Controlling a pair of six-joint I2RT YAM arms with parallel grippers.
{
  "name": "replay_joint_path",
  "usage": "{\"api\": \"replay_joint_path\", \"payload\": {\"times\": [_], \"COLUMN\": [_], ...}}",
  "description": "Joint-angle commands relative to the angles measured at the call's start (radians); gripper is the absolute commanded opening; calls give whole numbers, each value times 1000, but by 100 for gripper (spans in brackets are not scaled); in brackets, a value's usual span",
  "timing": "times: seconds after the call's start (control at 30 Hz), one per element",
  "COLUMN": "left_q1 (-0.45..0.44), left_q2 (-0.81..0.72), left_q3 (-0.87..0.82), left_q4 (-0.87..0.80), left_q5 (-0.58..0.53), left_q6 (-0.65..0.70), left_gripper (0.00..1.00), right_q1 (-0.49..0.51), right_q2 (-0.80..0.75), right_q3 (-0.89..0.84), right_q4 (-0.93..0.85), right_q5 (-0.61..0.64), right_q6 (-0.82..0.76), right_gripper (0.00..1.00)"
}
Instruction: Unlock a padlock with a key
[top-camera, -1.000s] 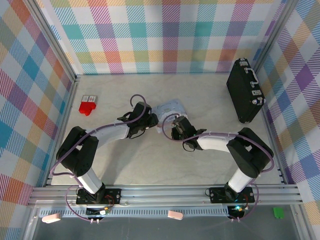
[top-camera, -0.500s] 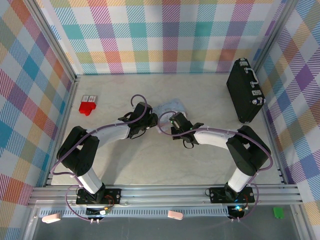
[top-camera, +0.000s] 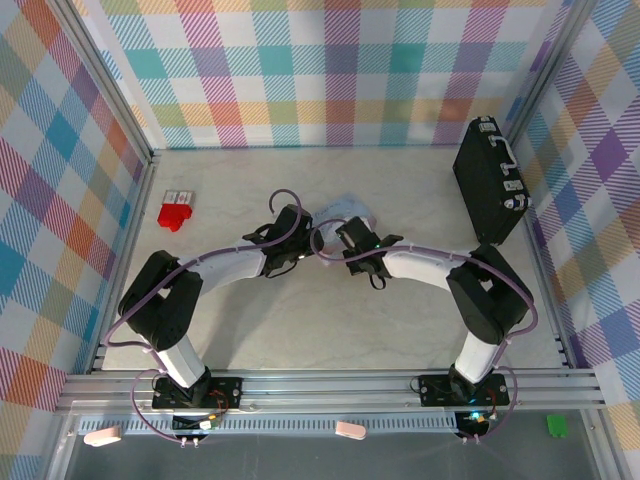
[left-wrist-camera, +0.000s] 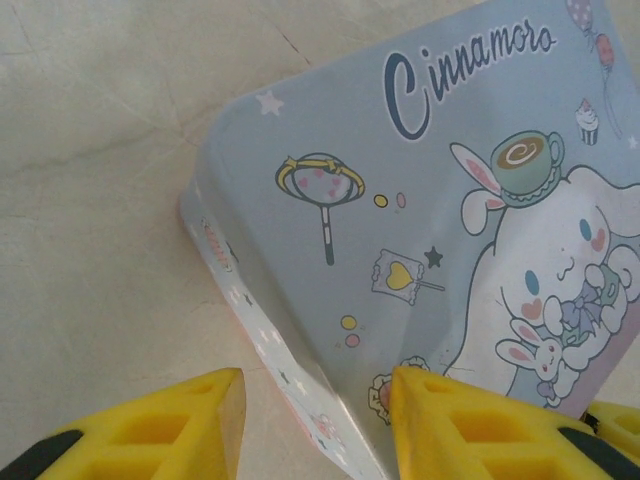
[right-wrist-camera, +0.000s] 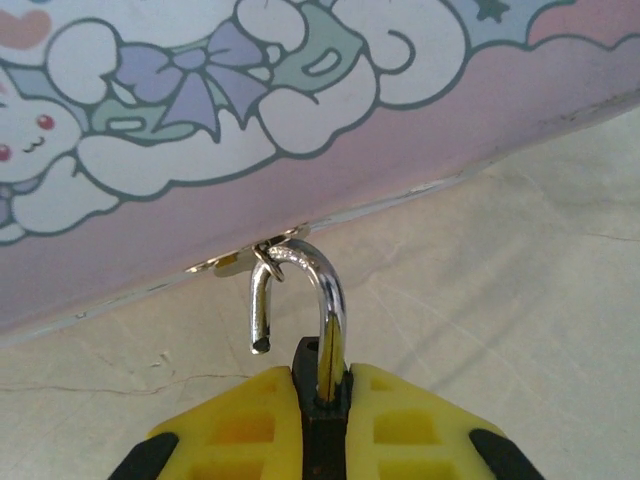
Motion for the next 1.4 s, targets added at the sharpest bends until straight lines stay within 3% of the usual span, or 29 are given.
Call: {"api": "replay_joint_path", "payload": {"times": [0.0, 0.23, 0.43, 0.63, 1.1, 1.37], "left_q1": [-14, -14, -10, 7, 22, 29], "left_q2": [23, -18, -61, -65, 98, 159], "left_q3": [5, -7, -12, 42, 210, 214], "left_q4": [-99, -120, -127, -159, -195, -216], "left_q5": [-8, -40, -63, -62, -63, -100], "left_q6": [-5, 16, 16, 44, 88, 95], "left_gripper": [42, 43, 44, 45, 48, 46], "right_q1": [-18, -56, -109, -168, -172, -170], "right_q2": [-23, -26, -49, -64, -45, -58], "right_q3": [-13, -50, -58, -73, -69, -64], "right_q4": [146, 163, 184, 178, 136, 85], "right_q5": [-202, -252, -402, -475, -434, -383], "right_q6": [-32, -46, -66, -56, -106, -120], "right_gripper": [0, 0, 0, 7, 18, 20]}}
